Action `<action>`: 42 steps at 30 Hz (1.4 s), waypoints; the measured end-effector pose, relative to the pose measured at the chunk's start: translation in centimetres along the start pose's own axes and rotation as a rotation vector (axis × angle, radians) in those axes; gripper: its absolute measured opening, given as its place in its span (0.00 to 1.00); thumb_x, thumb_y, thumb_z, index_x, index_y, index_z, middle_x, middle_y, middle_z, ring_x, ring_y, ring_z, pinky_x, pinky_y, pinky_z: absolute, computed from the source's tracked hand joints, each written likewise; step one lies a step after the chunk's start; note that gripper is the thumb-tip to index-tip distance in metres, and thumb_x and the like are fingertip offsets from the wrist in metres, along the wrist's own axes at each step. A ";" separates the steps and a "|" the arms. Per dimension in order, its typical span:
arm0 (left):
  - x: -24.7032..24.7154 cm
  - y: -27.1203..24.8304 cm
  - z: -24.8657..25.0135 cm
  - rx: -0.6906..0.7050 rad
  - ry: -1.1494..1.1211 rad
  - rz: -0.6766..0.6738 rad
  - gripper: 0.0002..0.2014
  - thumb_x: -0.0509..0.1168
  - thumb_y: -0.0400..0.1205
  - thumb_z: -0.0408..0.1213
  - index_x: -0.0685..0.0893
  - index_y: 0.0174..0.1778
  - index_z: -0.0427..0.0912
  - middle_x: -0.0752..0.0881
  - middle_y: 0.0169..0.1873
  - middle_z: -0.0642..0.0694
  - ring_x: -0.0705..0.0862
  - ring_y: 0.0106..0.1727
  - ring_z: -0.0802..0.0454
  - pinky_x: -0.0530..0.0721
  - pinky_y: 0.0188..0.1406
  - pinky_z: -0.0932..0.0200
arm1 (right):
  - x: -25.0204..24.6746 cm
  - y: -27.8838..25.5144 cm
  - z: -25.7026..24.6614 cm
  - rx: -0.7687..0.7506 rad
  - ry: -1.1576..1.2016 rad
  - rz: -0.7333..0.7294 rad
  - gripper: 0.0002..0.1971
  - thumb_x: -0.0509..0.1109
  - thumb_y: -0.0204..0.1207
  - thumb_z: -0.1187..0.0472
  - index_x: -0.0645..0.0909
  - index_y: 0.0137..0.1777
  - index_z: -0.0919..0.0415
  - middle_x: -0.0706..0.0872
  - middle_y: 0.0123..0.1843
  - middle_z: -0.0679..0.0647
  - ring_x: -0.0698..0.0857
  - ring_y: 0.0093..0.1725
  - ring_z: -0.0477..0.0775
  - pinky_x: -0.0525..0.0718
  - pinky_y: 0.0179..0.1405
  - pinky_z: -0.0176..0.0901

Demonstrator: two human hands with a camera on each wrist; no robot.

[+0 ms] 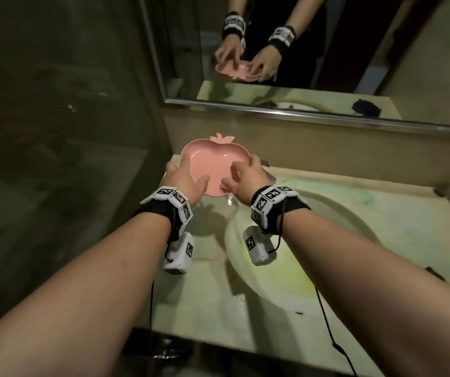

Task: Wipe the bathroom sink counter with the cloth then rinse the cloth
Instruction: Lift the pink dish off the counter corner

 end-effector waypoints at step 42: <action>18.4 -6.2 22.6 0.717 0.287 -0.369 0.31 0.61 0.82 0.54 0.61 0.79 0.51 0.66 0.74 0.39 0.68 0.73 0.36 0.73 0.70 0.41 | -7.8 -12.0 26.5 0.644 -0.107 0.182 0.24 0.61 0.81 0.52 0.68 0.76 0.52 0.68 0.75 0.60 0.69 0.72 0.67 0.73 0.71 0.59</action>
Point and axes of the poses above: each hand's wrist, its own y-axis towards the middle knuckle, its own x-axis out of the palm, z = x × y, the point moved 6 cm from there along y, towards the middle knuckle
